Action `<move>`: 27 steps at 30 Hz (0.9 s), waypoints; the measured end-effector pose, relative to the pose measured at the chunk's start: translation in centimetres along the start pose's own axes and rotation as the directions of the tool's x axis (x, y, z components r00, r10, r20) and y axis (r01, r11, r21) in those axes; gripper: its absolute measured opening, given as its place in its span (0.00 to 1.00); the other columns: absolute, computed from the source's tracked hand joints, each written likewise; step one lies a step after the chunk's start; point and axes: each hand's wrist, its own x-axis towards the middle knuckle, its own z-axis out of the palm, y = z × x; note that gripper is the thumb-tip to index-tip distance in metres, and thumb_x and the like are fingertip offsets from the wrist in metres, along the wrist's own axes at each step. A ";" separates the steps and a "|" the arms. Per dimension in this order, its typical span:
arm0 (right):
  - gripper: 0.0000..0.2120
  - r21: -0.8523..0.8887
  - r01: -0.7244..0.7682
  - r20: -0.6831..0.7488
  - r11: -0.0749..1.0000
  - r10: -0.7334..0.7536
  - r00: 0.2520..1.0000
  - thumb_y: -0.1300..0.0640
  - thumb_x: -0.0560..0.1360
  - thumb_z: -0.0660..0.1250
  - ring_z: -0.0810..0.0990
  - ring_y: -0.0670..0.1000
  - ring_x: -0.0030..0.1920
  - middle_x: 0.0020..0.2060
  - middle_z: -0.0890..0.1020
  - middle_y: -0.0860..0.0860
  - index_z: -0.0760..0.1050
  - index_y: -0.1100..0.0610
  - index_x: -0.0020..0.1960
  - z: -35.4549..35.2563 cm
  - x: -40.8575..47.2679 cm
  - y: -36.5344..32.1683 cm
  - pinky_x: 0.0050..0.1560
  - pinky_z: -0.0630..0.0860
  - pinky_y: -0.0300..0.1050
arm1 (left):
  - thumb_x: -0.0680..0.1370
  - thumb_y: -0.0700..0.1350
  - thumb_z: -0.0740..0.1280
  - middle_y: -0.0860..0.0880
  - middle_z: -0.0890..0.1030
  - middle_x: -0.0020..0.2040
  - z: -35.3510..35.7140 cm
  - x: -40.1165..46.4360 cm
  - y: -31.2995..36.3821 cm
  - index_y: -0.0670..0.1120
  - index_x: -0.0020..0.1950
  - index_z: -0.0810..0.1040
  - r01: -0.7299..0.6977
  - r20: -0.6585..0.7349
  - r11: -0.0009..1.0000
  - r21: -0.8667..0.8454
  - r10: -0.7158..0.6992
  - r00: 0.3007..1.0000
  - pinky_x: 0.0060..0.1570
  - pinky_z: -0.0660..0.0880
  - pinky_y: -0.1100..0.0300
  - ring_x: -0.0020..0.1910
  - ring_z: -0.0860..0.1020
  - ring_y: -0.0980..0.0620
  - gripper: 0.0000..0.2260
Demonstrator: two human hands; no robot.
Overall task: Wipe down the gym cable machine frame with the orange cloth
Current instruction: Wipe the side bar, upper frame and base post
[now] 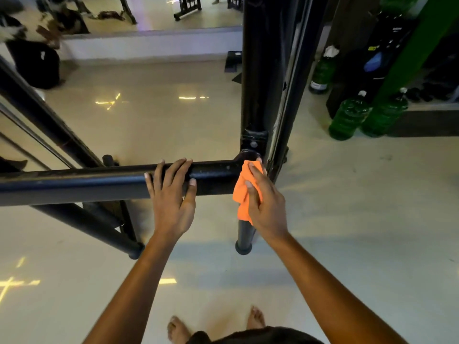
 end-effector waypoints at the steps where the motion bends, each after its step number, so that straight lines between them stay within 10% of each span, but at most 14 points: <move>1: 0.23 0.024 -0.030 -0.014 0.999 0.030 0.999 0.51 0.88 0.64 0.77 0.52 0.76 0.81 0.73 0.44 0.68 0.46 0.82 -0.6 -0.3 -0.1 0.70 0.77 0.46 | 0.86 0.53 0.60 0.56 0.71 0.80 -0.1 0.0 0.0 0.55 0.80 0.72 -0.001 0.002 1.000 -0.003 0.001 1.000 0.83 0.39 0.37 0.85 0.55 0.48 0.21; 5: 0.20 0.079 -0.052 -0.119 0.996 0.061 0.991 0.53 0.86 0.67 0.82 0.59 0.70 0.75 0.79 0.52 0.67 0.47 0.75 -2.6 0.4 -2.4 0.64 0.78 0.44 | 0.86 0.52 0.61 0.57 0.72 0.79 -0.2 0.1 0.3 0.55 0.80 0.73 0.014 -0.002 1.000 -0.020 -0.014 1.000 0.83 0.40 0.37 0.85 0.56 0.49 0.21; 8: 0.17 -0.006 0.131 -0.180 0.991 -0.130 0.975 0.59 0.86 0.67 0.64 0.59 0.85 0.83 0.68 0.58 0.76 0.60 0.74 -1.4 3.0 -4.2 0.82 0.64 0.54 | 0.86 0.52 0.61 0.57 0.73 0.78 -0.2 0.2 0.7 0.55 0.78 0.74 0.040 -0.013 0.998 -0.050 -0.041 0.999 0.83 0.40 0.37 0.84 0.57 0.49 0.20; 13: 0.25 -0.268 0.164 0.018 0.949 -0.166 0.986 0.48 0.88 0.65 0.47 0.63 0.88 0.88 0.55 0.56 0.69 0.51 0.83 3.4 1.6 -2.2 0.81 0.58 0.73 | 0.85 0.50 0.62 0.56 0.72 0.79 -0.2 0.1 0.1 0.54 0.80 0.73 0.005 -0.001 0.999 -0.037 -0.005 1.000 0.83 0.41 0.37 0.85 0.57 0.47 0.21; 21: 0.14 -0.130 0.095 -0.227 0.987 -0.123 0.966 0.56 0.87 0.68 0.82 0.54 0.71 0.72 0.82 0.53 0.82 0.58 0.70 1.0 -1.3 -1.2 0.63 0.83 0.55 | 0.86 0.52 0.60 0.55 0.69 0.81 -0.4 0.0 -1.1 0.55 0.83 0.69 -0.082 0.025 0.996 0.020 0.082 0.996 0.83 0.42 0.36 0.85 0.57 0.46 0.23; 27: 0.34 -0.384 0.096 -0.043 0.918 -0.121 0.992 0.41 0.86 0.68 0.46 0.67 0.87 0.88 0.47 0.60 0.59 0.48 0.87 7.3 -2.4 -2.4 0.82 0.57 0.72 | 0.86 0.50 0.61 0.55 0.73 0.79 -1.1 0.8 -2.2 0.54 0.81 0.72 -0.155 0.036 0.988 0.023 0.154 0.987 0.81 0.51 0.37 0.81 0.64 0.45 0.21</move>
